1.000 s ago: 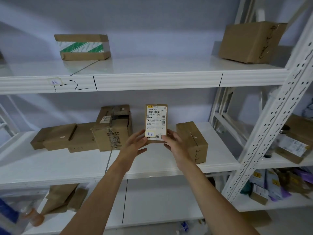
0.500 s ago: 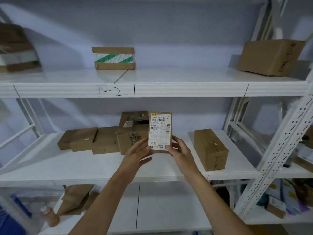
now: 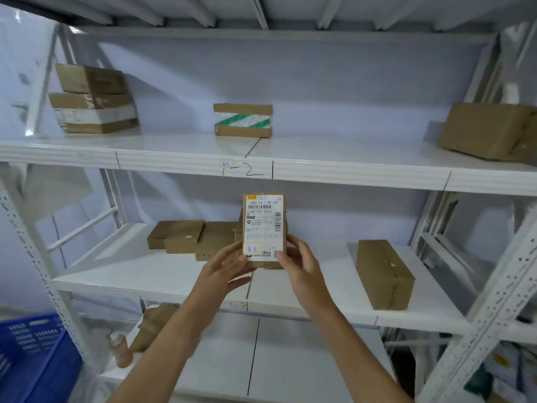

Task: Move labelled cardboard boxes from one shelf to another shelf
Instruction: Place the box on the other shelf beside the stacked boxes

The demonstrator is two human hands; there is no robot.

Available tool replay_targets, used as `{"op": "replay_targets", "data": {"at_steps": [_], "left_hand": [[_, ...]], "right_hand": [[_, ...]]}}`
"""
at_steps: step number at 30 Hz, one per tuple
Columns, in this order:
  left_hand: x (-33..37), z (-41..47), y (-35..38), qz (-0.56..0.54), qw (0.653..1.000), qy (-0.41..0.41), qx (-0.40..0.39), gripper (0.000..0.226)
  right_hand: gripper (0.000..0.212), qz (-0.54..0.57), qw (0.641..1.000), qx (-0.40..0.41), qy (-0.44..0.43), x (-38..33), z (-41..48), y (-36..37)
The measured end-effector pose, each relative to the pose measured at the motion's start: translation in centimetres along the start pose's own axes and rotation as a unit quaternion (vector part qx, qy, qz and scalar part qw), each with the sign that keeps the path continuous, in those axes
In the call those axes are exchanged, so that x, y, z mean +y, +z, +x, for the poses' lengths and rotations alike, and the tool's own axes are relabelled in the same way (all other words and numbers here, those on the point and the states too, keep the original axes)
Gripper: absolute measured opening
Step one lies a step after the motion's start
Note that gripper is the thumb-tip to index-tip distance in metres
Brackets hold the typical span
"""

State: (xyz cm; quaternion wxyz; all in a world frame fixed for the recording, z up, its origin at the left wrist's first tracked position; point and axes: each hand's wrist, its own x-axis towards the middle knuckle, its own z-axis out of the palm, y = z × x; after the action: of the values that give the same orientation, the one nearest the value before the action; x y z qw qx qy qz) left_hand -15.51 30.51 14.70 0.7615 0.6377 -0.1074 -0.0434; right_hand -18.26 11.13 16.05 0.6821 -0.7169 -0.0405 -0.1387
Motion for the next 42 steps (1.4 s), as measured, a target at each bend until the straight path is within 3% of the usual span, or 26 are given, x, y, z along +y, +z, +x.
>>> {"op": "replay_targets", "data": {"at_steps": [13, 22, 28, 42], "left_hand": [[4.9, -3.1, -7.8, 0.03, 0.999, 0.025, 0.032, 0.03], [10.1, 0.2, -19.6, 0.039, 0.997, 0.065, 0.002, 0.035], [12.8, 2.7, -26.9, 0.059, 0.995, 0.08, -0.019, 0.038], [17.0, 6.9, -33.7, 0.036, 0.991, 0.12, 0.051, 0.037]], "right_hand": [[0.035, 0.018, 1.0, -0.02, -0.005, -2.7, -1.2, 9.1], [0.024, -0.018, 1.0, 0.001, -0.021, -5.2, 3.3, 20.4], [0.039, -0.013, 0.999, 0.024, -0.035, -6.5, 5.4, 28.2], [0.034, -0.078, 0.994, 0.015, -0.077, -11.1, 11.5, 36.7]]}}
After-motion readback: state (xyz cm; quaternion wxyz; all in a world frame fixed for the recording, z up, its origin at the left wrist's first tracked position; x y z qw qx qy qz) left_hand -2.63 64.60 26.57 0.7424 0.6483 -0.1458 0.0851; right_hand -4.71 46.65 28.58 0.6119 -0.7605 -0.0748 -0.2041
